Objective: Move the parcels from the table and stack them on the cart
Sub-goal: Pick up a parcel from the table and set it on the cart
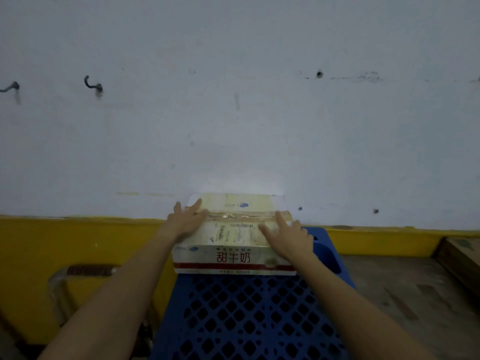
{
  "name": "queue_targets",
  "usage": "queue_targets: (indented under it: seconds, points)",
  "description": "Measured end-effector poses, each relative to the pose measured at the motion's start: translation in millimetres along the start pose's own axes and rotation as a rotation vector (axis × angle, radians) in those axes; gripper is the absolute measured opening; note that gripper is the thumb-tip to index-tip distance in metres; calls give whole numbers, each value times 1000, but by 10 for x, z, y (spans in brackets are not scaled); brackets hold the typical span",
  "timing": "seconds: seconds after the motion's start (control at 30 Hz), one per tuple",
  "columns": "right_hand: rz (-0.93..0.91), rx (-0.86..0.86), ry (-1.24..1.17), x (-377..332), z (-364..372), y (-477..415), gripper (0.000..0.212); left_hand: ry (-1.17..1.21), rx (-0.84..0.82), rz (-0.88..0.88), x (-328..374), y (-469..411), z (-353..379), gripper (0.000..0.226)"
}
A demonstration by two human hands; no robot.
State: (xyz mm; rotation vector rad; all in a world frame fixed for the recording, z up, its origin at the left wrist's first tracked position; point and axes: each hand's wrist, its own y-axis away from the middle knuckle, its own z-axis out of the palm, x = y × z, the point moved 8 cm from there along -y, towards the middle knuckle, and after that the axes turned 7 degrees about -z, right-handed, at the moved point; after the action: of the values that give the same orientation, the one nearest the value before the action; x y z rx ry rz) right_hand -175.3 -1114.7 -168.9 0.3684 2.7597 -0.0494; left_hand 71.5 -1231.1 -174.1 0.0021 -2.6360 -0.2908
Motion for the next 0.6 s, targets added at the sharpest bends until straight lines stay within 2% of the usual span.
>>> queue_targets:
  seconds: [0.1, 0.2, 0.37, 0.6]
  points:
    - [-66, 79, 20, 30, -312, 176, 71, -40, 192, 89, 126, 339, -251, 60]
    - [-176, 170, 7, -76, -520, 572, 68, -20, 293, 178, 218, 775, -440, 56]
    - [-312, 197, 81, -278, -646, 1447, 65, -35, 327, 270, 272, 1639, -513, 55]
    - [-365, 189, 158, -255, -694, 2612, 65, -176, 354, 403, 418, 2761, -374, 56]
